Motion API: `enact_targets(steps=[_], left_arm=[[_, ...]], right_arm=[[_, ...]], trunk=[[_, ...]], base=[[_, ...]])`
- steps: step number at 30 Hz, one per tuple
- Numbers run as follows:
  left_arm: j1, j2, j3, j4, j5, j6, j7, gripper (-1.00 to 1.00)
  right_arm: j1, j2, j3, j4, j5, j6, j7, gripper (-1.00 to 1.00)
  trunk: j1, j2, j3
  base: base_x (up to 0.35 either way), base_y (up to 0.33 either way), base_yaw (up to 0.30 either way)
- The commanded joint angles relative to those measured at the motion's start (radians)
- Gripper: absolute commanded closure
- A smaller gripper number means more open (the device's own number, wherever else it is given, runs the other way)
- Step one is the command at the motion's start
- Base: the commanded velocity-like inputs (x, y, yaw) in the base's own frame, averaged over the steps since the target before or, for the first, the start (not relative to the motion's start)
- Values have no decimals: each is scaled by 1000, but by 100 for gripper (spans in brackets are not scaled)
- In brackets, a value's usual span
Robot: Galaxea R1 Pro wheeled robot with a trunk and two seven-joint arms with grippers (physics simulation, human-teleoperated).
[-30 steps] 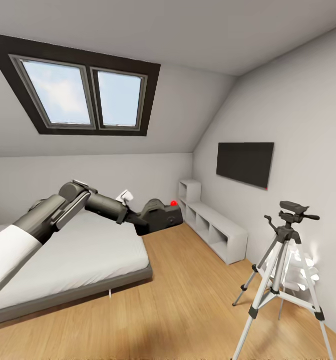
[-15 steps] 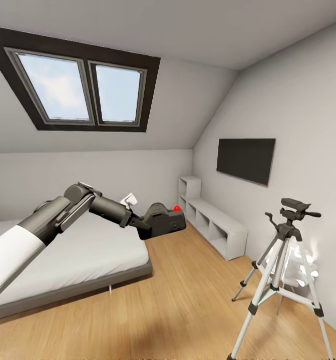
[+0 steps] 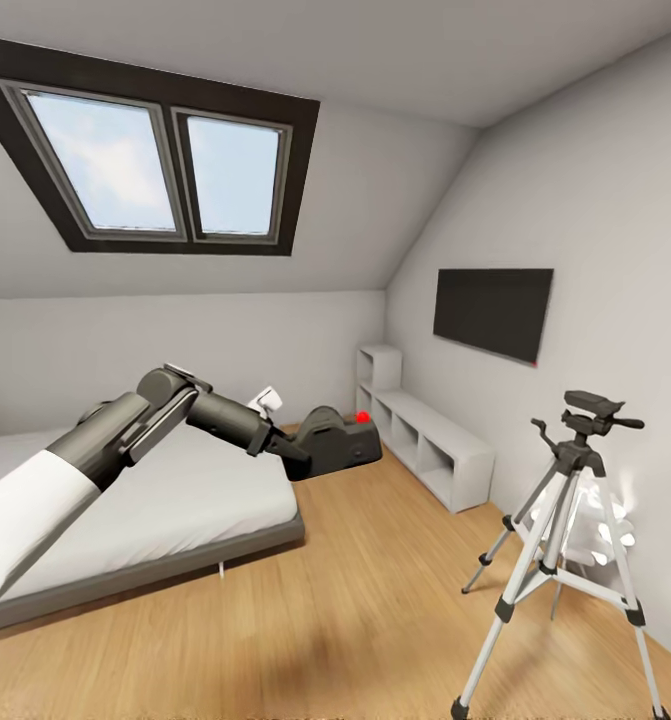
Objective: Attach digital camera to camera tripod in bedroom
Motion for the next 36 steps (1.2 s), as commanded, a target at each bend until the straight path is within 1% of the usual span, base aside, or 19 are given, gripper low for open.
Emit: enact_targets(steps=[1, 5, 13, 36], left_arm=[[-1, 1, -2, 0, 6, 8, 0, 100], [-1, -1, 1, -1, 7, 7, -1, 100], [-1, -1, 21, 0, 7, 7, -1, 100], [-1, 0, 22, 0, 7, 6, -1, 100]], right_arm=[[-2, 0, 0, 4, -10, -8, 3, -100], [-1, 0, 0, 4, -10, -8, 3, -100], [-1, 0, 0, 4, -10, -9, 2, -100], [-1, 0, 0, 4, -10, -9, 3, -100]], trunk=[[0, -1, -2], [0, -1, -9], [0, -1, -22], [0, -1, -59]], base=[[0, 0, 0], [0, 0, 0], [0, 0, 0], [0, 0, 0]])
